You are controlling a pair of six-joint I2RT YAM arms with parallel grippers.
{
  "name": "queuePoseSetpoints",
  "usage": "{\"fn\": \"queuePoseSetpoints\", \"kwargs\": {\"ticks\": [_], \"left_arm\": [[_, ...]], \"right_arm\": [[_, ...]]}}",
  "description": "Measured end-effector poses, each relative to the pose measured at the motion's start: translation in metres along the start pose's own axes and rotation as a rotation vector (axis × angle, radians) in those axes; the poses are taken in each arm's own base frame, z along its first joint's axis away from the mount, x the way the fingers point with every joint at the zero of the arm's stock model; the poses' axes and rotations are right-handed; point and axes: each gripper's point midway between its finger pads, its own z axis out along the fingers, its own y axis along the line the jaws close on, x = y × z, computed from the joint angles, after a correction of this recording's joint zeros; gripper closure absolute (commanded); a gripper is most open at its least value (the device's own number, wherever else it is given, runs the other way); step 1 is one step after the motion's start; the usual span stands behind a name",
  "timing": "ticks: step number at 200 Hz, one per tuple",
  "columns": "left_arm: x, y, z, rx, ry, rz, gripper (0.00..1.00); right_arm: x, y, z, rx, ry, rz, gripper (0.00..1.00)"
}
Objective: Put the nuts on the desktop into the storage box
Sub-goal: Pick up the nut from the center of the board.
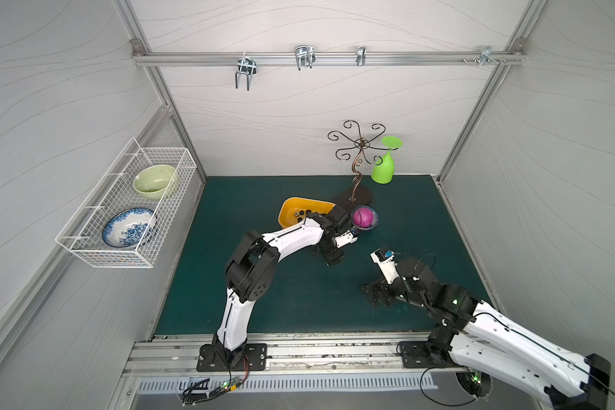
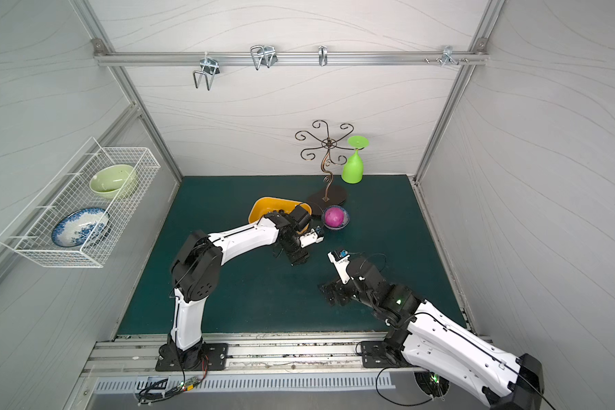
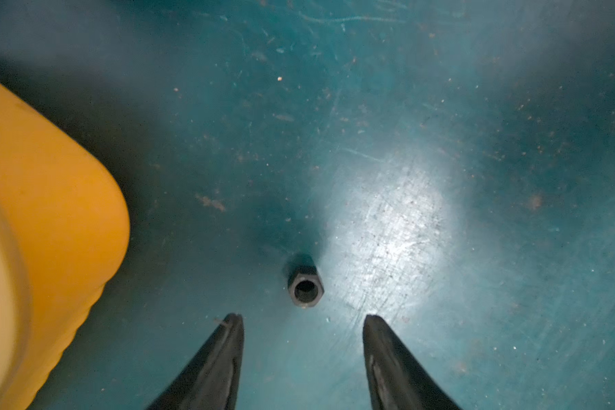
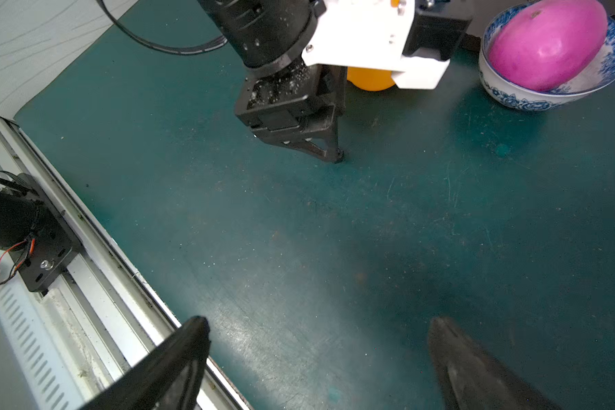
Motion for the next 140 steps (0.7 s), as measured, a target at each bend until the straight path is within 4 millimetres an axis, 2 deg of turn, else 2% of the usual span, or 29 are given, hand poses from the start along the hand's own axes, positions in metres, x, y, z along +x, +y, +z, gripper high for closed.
{"fn": "queuePoseSetpoints", "kwargs": {"ticks": [31, 82, 112, 140], "left_arm": [[0.003, -0.004, 0.009, 0.009, 0.020, 0.004, 0.49], [0.009, -0.005, 0.019, 0.018, 0.048, -0.006, 0.51], [0.015, -0.005, 0.033, 0.026, 0.081, -0.014, 0.59], [0.010, -0.001, 0.034, 0.009, 0.074, -0.009, 0.68]], "right_arm": [[0.000, 0.000, 0.000, 0.001, 0.001, 0.000, 0.01], [-0.001, 0.000, -0.001, 0.000, -0.005, 0.000, 0.01], [-0.001, 0.000, -0.001, -0.001, -0.006, 0.000, 0.01], [-0.002, 0.000, -0.003, -0.002, -0.012, 0.000, 0.01]]}}
